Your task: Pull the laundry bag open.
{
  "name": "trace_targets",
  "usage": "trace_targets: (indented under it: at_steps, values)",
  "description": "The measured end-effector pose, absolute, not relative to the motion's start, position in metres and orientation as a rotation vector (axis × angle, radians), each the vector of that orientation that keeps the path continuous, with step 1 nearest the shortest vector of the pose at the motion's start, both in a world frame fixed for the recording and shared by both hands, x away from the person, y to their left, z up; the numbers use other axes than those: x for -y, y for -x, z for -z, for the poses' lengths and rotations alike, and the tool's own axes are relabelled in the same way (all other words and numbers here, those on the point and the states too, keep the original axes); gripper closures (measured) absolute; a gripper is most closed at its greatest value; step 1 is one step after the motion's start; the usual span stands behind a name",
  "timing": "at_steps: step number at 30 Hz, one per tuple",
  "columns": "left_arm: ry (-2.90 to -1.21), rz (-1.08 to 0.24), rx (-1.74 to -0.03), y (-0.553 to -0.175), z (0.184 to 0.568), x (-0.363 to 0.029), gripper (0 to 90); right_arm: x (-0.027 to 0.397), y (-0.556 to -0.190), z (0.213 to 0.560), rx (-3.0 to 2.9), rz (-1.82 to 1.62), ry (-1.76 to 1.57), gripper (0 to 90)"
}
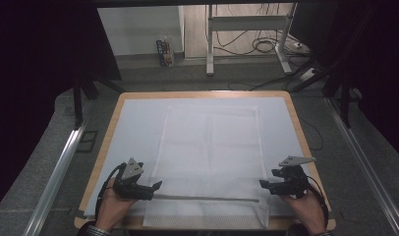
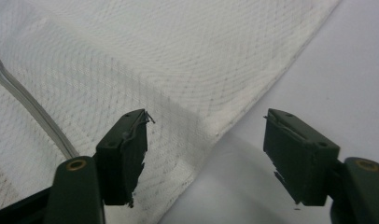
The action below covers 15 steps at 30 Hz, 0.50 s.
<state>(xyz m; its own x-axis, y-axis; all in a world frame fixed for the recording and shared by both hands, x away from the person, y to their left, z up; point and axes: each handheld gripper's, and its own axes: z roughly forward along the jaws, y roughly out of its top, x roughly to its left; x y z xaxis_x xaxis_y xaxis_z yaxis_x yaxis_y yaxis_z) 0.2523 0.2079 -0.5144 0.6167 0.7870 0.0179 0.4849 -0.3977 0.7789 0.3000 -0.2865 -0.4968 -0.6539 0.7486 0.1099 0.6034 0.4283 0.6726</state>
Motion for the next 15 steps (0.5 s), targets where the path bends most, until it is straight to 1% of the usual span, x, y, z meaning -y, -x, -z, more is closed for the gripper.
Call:
trace_targets:
  at_steps: [1,5,15]
  values:
    - [-2.057,-0.502,-0.998,-0.251,0.513,-0.209,5.2,0.286,-0.300,0.497,-2.475,-1.037,-1.189,27.9]
    - [-2.038,-0.512,-1.001,-0.247,0.510,-0.213,3.7,0.287,-0.299,0.495,-2.466,-1.048,-1.173,23.0]
    - [-2.046,-0.555,-1.008,-0.238,0.507,-0.224,1.9,0.287,-0.288,0.488,-2.428,-1.071,-1.138,10.6]
